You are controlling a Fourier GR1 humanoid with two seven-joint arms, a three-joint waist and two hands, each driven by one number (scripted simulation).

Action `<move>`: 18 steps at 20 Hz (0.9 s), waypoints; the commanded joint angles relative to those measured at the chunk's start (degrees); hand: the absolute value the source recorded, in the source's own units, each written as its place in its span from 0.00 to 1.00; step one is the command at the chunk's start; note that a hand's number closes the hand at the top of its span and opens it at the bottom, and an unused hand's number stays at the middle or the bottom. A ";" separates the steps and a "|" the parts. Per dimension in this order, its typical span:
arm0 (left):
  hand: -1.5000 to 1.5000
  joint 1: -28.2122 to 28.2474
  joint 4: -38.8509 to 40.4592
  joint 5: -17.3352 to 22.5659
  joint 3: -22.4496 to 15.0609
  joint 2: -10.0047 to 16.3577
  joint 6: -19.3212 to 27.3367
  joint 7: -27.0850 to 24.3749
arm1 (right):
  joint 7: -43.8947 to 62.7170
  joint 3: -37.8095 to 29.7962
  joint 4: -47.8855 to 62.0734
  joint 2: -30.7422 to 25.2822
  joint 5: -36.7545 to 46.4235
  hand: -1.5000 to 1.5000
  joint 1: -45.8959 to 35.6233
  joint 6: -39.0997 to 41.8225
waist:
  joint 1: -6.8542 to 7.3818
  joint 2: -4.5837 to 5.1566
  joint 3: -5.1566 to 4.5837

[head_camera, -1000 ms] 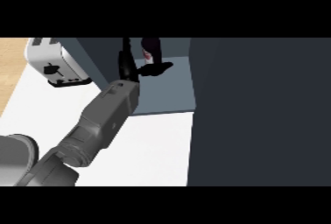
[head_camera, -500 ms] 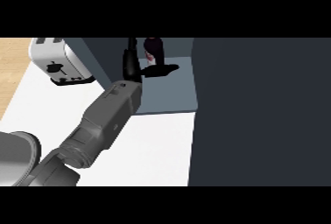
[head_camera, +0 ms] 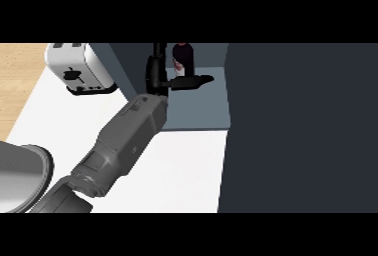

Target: Pick up the wine, place it into the cabinet and close the cabinet

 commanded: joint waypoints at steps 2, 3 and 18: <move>0.00 3.56 -7.51 -1.47 -1.10 0.65 -0.15 1.10 | 3.65 -2.31 -10.29 -1.34 -5.02 0.00 3.97 0.14 | 1.25 -0.60 0.06; 0.00 3.26 -8.11 -1.16 -0.88 0.45 -0.18 2.63 | 5.77 -2.61 -11.86 -1.12 -5.09 0.00 2.23 -0.92 | 1.23 -0.54 0.03; 0.00 27.38 -44.38 -4.31 -10.97 2.27 4.73 9.63 | 3.61 1.26 -12.08 -1.07 -1.56 0.00 5.34 -2.16 | 2.02 -1.03 0.05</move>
